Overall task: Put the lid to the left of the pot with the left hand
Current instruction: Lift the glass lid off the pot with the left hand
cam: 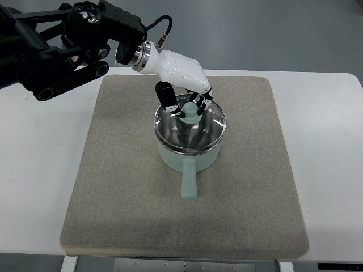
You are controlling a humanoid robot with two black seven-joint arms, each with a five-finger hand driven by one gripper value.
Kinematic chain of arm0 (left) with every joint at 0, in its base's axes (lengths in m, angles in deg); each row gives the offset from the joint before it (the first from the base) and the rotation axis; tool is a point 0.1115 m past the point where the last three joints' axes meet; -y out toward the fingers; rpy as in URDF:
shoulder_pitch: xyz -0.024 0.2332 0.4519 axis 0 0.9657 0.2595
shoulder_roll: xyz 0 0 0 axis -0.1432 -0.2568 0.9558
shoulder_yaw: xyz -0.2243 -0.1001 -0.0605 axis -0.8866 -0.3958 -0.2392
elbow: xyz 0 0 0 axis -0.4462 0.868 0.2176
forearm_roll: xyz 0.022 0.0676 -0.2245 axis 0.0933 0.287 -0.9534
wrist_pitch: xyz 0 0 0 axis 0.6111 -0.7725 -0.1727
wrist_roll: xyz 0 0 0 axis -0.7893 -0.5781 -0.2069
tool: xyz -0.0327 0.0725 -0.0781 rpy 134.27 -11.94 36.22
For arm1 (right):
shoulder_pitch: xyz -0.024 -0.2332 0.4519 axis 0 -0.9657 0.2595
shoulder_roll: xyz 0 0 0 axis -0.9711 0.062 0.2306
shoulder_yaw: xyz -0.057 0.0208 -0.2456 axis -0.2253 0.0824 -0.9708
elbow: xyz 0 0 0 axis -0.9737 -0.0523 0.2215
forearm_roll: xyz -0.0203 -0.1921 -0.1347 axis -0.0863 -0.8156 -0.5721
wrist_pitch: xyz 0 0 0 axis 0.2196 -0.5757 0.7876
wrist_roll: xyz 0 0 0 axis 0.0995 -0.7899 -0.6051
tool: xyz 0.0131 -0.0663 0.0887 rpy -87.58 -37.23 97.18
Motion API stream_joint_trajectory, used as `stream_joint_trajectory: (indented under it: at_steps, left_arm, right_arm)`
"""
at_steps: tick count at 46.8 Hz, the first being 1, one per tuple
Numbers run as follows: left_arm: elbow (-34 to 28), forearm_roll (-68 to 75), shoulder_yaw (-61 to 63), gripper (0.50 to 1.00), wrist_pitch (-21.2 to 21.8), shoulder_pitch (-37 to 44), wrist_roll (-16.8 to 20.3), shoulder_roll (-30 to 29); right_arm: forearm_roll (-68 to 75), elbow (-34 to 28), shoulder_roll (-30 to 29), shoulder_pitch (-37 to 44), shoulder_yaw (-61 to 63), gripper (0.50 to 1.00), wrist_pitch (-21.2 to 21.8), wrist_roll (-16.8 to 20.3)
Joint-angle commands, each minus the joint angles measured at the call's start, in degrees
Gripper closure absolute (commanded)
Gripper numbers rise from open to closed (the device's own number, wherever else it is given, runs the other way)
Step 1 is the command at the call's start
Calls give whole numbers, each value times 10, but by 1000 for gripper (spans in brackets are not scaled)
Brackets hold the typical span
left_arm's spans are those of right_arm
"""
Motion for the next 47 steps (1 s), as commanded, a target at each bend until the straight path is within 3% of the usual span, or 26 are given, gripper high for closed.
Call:
stream_joint_trajectory:
  at_steps: [1,25,47]
  left_arm:
    - [-10,0,-1,1000,3,0,-1,0]
    - [-139,-16,-1,1000,2,4,-1,-15]
    - [-132,-14,34,1000,1,19,12,-109]
  right_arm:
    - [0,0,0,0,0,579,0,0]
    - [0,0,0,0,0,579,0,0]
    - [0,0,0,0,0,579,0,0]
